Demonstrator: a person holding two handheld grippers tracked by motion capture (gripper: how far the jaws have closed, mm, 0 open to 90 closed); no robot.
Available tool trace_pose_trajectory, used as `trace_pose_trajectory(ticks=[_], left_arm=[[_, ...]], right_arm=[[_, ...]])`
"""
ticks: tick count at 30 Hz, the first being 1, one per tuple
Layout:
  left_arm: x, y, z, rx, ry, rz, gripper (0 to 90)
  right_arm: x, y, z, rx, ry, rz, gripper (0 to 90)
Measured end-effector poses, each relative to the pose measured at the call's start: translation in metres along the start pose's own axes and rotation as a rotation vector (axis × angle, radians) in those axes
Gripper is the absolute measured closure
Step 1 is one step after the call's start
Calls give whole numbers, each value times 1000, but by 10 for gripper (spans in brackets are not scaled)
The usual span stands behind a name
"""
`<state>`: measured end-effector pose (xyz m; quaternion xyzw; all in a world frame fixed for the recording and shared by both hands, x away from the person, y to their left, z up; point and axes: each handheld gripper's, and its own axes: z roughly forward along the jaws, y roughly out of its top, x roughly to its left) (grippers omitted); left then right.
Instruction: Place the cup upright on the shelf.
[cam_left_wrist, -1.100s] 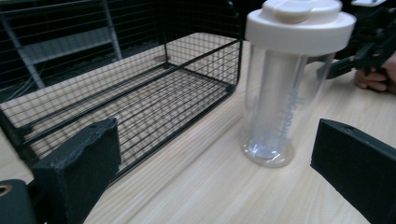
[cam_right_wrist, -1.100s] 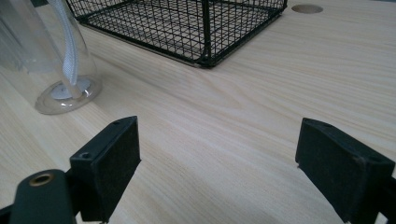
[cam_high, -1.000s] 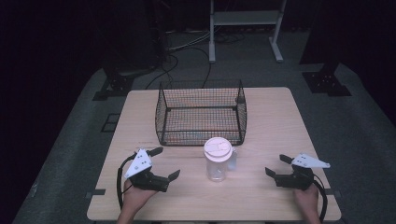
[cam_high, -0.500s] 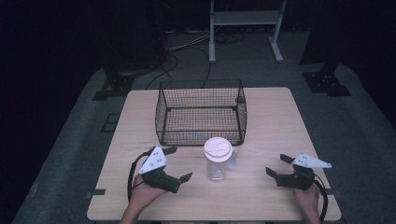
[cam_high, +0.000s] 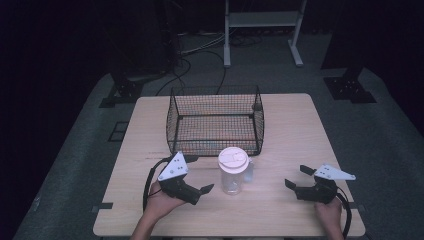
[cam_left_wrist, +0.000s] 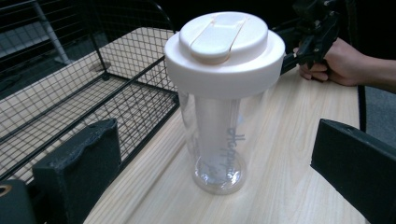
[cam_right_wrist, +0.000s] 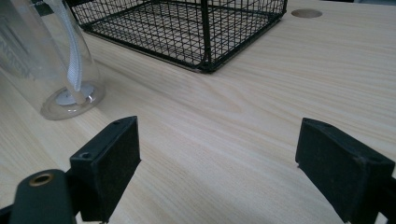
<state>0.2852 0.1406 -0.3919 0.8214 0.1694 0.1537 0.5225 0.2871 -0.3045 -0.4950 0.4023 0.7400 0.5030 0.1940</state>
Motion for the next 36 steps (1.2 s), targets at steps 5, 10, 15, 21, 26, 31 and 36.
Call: trace_pose_trajectory(ticks=[5,10,15,21,26,31,36], left_arm=[[0,6,7,20,-18,1,0],[-1,14,15,32,-34,15,0],[-2,19,22,48,-52,25,0],[-1,23,30,63,-67,29,0],[2,28,39,88,-95,21,0],[3,30,44,103,-106,21,0],[3,32,51,127,-112,25,0]], right_arm=[[0,0,0,0,2,-1,129],[0,0,0,-3,4,0,129],[0,0,-1,-4,6,-1,129],[-1,0,-1,-5,8,1,128],[-1,0,-1,-11,12,3,129],[-1,0,-1,-15,17,5,129],[-1,0,-1,-18,19,5,129]])
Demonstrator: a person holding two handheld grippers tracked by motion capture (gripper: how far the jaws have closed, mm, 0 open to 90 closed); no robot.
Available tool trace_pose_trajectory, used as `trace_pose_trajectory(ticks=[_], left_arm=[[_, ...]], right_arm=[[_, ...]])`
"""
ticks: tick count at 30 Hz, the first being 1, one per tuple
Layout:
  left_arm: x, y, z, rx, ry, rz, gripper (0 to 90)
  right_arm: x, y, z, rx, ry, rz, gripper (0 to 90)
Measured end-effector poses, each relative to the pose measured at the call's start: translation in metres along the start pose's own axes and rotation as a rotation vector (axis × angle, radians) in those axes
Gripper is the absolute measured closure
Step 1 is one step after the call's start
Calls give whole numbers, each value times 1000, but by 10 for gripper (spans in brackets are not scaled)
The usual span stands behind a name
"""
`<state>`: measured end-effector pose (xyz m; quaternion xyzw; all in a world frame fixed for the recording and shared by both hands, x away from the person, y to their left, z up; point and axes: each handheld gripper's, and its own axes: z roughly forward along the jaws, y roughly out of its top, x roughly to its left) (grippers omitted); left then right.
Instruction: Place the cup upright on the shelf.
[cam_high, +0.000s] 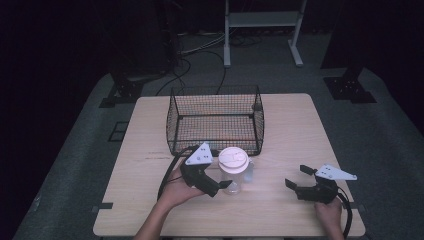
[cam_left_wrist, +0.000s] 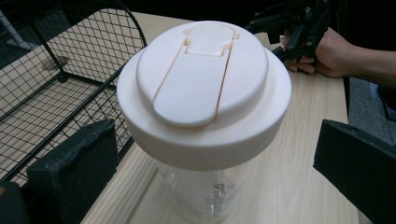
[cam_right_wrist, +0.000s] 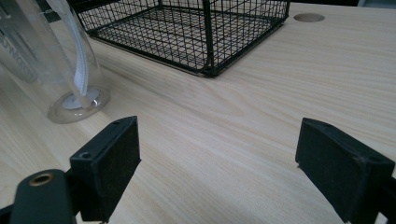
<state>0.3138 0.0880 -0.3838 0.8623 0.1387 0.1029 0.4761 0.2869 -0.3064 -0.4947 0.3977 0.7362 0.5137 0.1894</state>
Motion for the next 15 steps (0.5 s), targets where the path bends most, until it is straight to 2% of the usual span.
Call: trace_pose_trajectory(ticks=[15], left_arm=[[5,7,18,41,-19,-15,0]], right_arm=[[0,0,0,-6,10,-3,129]])
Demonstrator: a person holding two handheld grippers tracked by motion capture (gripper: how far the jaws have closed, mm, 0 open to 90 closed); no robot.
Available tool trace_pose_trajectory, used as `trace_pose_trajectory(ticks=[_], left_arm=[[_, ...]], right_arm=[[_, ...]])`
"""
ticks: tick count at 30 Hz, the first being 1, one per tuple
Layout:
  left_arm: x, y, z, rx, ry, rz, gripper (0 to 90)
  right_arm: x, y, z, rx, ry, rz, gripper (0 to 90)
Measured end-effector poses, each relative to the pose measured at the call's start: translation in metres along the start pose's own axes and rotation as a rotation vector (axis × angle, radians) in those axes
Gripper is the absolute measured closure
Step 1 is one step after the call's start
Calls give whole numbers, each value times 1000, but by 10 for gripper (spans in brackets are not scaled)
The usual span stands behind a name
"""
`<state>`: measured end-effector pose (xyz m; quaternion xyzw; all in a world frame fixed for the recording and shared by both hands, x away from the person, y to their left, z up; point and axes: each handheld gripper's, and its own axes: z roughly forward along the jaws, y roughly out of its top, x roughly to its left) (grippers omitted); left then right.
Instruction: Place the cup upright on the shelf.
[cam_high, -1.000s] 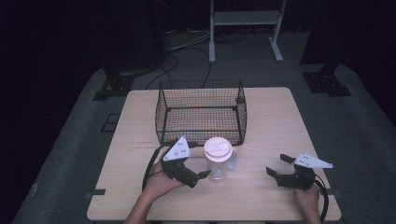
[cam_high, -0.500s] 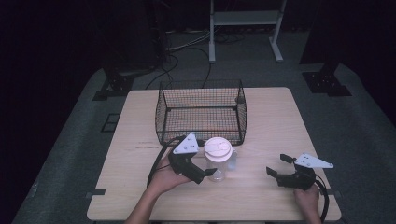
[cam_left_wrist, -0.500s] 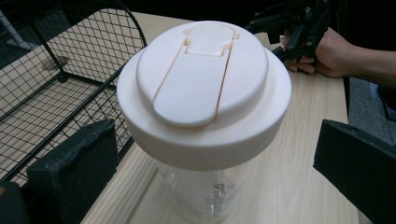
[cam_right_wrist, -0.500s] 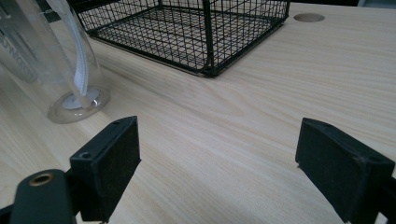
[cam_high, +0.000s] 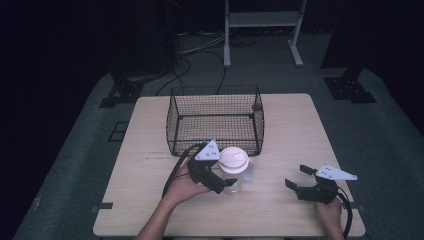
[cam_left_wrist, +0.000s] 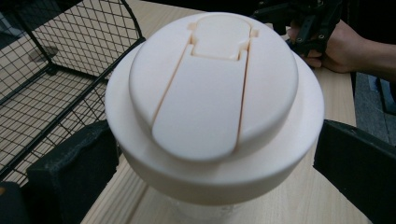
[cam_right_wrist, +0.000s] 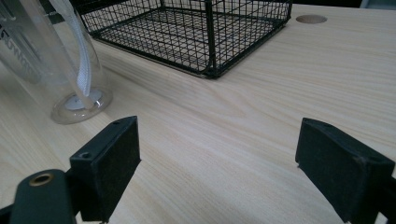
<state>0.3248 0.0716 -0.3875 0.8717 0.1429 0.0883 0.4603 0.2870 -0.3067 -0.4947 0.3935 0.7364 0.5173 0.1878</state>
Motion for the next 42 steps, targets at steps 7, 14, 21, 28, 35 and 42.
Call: trace_pose_trajectory(ticks=[7,14,21,28,35,42], left_arm=[[2,5,6,15,-9,3,0],[4,5,16,32,-23,-7,0],[4,9,19,44,-24,-1,0],[5,12,18,57,-20,6,46],[6,13,17,70,-21,9,49],[2,21,18,117,-20,45,51]], right_arm=[[0,0,0,-1,1,0,128],[0,0,0,-3,1,3,129],[0,0,0,-4,1,2,128],[0,0,0,-5,2,2,129],[-1,0,-1,-6,2,2,129],[-1,0,-1,-7,3,6,129]])
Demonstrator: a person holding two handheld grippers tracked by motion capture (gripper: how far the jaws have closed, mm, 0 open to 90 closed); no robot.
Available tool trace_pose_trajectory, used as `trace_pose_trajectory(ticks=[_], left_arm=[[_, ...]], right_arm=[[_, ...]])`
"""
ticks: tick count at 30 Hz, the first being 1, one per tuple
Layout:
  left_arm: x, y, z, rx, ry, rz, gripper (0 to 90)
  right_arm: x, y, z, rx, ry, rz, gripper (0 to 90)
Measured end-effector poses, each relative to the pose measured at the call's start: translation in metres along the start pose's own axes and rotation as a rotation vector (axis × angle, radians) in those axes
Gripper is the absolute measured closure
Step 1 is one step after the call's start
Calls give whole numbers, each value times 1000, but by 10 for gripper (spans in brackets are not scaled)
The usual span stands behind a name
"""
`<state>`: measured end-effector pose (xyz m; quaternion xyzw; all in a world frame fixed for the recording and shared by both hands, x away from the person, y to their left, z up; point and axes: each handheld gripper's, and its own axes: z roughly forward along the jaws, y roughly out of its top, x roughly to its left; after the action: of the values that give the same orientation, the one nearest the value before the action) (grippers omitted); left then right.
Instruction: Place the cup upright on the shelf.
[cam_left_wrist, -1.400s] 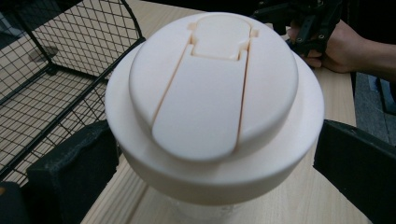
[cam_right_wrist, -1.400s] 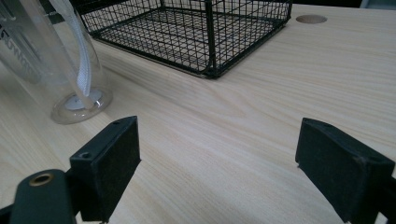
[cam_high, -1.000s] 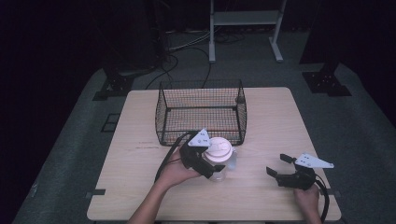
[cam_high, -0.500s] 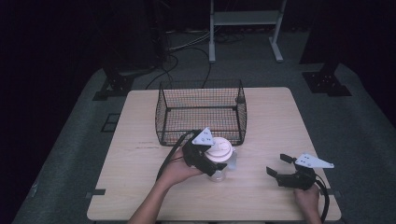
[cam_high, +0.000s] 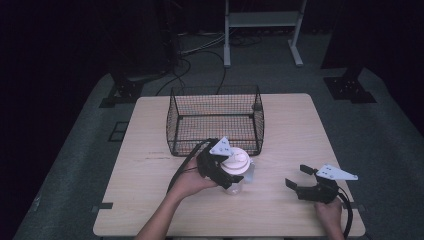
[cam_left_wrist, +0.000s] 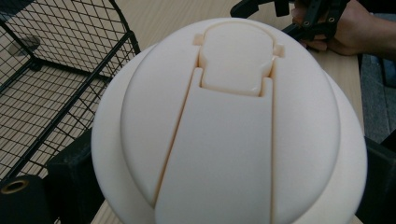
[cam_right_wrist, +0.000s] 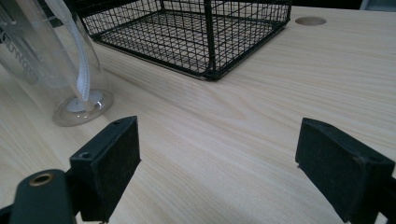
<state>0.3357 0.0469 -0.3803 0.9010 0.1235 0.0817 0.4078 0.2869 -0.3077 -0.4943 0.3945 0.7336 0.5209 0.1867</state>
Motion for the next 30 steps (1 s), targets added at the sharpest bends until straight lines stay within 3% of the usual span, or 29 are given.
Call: trace_pose_trajectory(ticks=[16,30], left_arm=[[1,13,-7,20,8,28,51],[12,33,-34,26,21,42,52]], right_arm=[[0,0,0,-3,2,1,128],[-1,0,0,-5,3,3,128]])
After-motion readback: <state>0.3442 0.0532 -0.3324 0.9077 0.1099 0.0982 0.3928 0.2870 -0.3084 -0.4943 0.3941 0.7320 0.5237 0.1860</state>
